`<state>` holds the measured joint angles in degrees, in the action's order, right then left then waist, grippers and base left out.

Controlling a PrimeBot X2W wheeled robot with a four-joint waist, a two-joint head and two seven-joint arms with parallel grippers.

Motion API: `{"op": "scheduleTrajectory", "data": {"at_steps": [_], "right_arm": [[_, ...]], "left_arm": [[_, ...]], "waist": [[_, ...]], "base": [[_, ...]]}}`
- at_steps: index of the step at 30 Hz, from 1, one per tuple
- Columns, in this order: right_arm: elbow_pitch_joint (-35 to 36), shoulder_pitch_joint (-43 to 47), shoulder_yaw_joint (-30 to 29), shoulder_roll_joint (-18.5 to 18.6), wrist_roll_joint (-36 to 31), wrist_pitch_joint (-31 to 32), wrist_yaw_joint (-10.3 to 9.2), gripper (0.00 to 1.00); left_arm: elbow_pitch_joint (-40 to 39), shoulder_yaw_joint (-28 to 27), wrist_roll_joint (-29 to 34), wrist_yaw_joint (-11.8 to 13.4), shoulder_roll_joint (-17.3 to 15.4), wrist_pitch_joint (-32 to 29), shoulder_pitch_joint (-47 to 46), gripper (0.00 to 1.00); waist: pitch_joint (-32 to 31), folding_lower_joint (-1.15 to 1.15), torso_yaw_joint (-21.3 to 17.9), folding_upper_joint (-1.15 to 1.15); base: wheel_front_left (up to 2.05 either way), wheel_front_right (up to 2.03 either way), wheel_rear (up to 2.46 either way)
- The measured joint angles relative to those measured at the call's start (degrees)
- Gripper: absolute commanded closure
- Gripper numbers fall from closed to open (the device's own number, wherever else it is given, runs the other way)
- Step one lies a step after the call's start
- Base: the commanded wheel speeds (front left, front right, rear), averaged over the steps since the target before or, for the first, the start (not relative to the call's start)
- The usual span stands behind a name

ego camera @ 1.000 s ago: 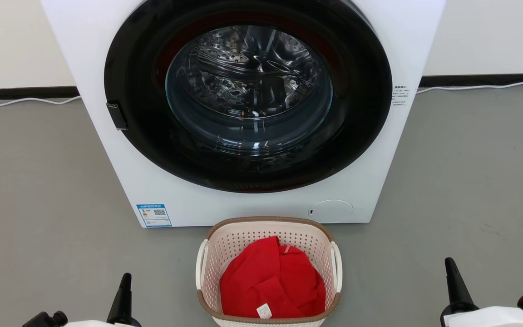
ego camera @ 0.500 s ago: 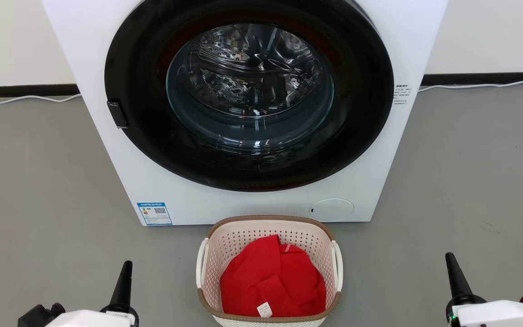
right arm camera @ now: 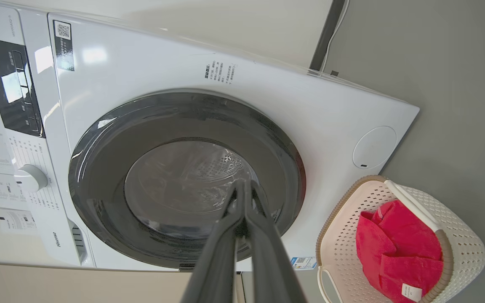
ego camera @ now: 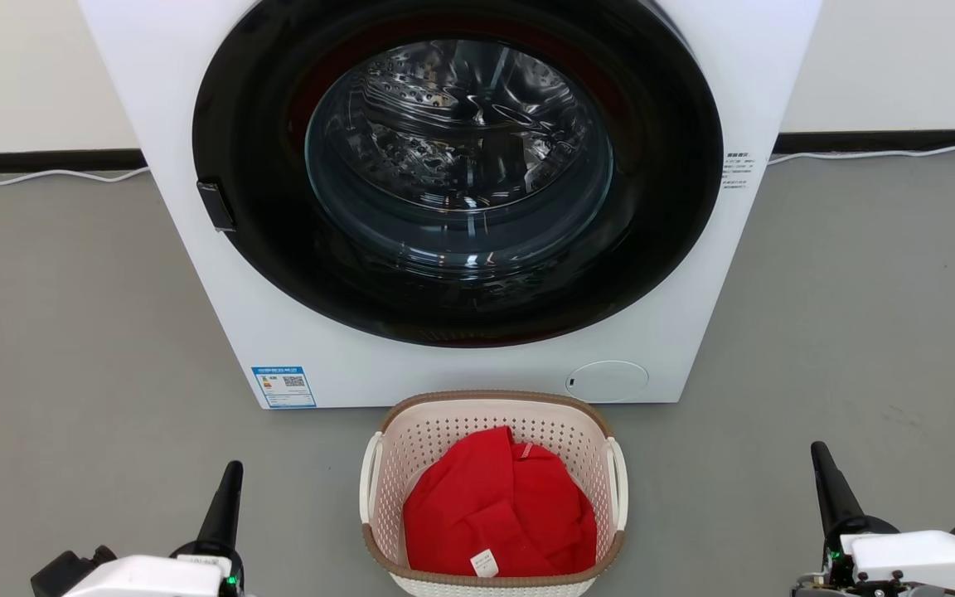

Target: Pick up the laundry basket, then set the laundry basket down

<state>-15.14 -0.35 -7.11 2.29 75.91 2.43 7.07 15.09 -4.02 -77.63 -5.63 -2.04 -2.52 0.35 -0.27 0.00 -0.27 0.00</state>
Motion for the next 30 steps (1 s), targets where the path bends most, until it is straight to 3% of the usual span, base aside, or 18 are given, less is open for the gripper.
{"op": "scheduleTrajectory", "data": {"at_steps": [23, 30], "right_arm": [[-0.3, -3.0, -0.5, 0.0, 15.7, 3.4, 0.0, 1.0], [-0.3, -3.5, -0.5, 0.0, 15.9, 3.4, 0.0, 1.0]], "left_arm": [[0.3, -0.7, -13.9, -1.4, -0.1, -3.6, -3.5, 1.0], [0.3, -0.7, -14.2, -1.4, -0.1, -3.6, -3.5, 1.0]], "waist": [[0.5, 0.0, 0.3, 0.0], [0.5, 0.0, 0.3, 0.0]], "base": [[0.0, 0.0, 0.0], [0.0, 0.0, 0.0]]}}
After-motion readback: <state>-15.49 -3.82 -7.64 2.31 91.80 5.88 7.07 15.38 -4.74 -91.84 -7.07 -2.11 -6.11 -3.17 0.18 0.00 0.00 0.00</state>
